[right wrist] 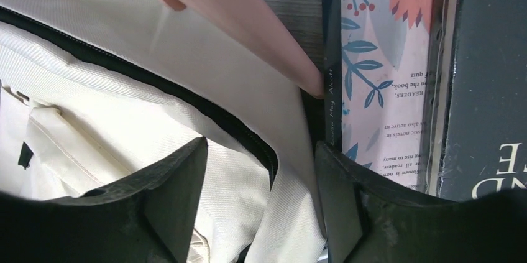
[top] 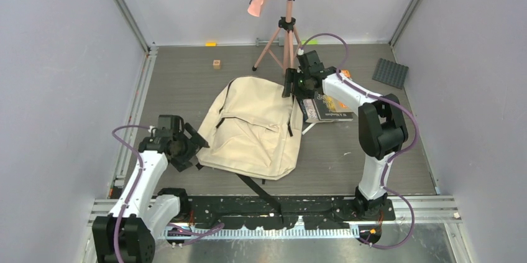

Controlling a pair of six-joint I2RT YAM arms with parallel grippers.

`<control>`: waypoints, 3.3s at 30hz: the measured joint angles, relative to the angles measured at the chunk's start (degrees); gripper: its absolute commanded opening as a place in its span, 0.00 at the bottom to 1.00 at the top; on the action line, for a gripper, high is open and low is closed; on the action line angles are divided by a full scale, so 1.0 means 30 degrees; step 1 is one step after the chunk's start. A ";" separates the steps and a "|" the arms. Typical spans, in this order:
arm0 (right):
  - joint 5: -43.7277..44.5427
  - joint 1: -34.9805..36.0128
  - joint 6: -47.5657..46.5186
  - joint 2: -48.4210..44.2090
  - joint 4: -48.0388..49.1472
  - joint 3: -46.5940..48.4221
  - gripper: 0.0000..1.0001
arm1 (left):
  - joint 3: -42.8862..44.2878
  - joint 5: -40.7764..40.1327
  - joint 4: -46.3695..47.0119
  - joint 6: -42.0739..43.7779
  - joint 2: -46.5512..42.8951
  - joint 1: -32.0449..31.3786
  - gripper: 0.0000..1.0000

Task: Pack the student bag
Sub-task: Adjust the student bag at the center of the board.

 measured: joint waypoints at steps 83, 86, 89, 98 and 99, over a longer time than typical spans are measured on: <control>0.0801 0.6011 -0.1996 0.0627 -0.5056 0.6105 0.71 | 0.3271 0.0066 0.1282 0.3315 0.3832 0.4320 0.93; 0.0444 0.6025 -0.2142 0.2055 -0.5282 0.7191 0.71 | 0.3126 -0.0415 0.0648 0.3089 0.3351 0.4320 0.93; 0.0153 0.6025 -0.2280 0.3315 -0.5574 0.8058 0.66 | 0.3104 -0.0685 0.0641 0.2943 0.3395 0.4320 0.88; -0.0342 0.6018 -0.2506 0.4721 -0.6105 0.9158 0.08 | 0.2113 -0.0787 0.1559 0.2659 0.5355 0.4320 0.45; -0.0350 0.6018 -0.2521 0.4721 -0.6127 0.9180 0.04 | 0.2047 -0.0801 0.1727 0.2681 0.5610 0.4320 0.35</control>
